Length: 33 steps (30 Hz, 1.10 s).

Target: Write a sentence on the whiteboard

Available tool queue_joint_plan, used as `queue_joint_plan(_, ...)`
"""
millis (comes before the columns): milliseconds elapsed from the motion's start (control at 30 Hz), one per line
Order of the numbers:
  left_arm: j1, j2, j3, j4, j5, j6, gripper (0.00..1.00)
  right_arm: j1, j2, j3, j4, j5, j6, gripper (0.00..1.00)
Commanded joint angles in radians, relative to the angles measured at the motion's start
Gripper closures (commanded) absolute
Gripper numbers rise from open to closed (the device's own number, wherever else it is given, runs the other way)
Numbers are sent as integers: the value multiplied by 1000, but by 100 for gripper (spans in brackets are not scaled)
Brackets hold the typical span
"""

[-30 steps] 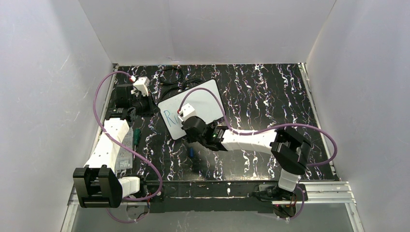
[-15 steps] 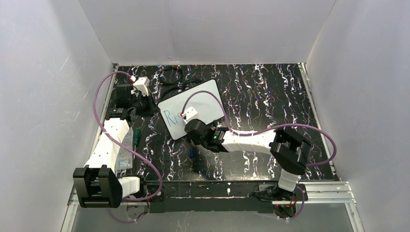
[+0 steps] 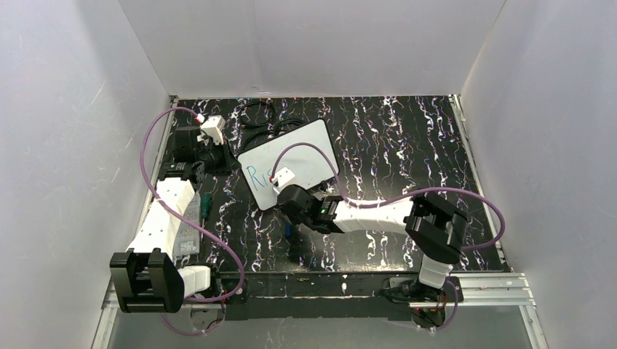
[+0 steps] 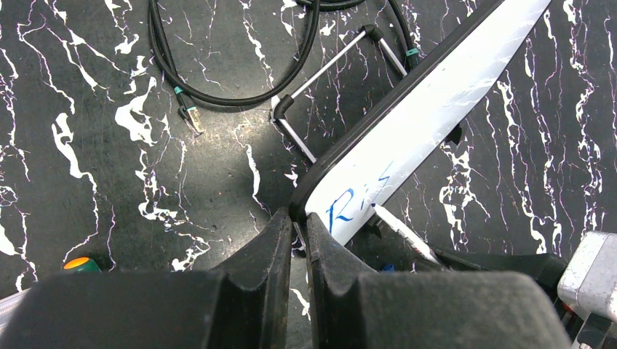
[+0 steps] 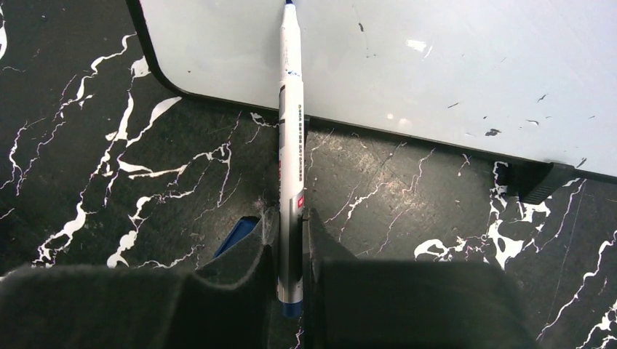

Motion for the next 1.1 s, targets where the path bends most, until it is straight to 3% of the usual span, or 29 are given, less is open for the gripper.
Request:
queue_joint_plan(0,3,-31,-8,4,4,15,100,6,-45,-5,30,32,9,99)
queue_joint_plan(233,2,-28,-7,4,3,15,100,3,-121,-9,46,113,-26,99)
queue_joint_plan(1067,3,-33,-9,4,3,17,100,-47,2,55,35,88,-50,99)
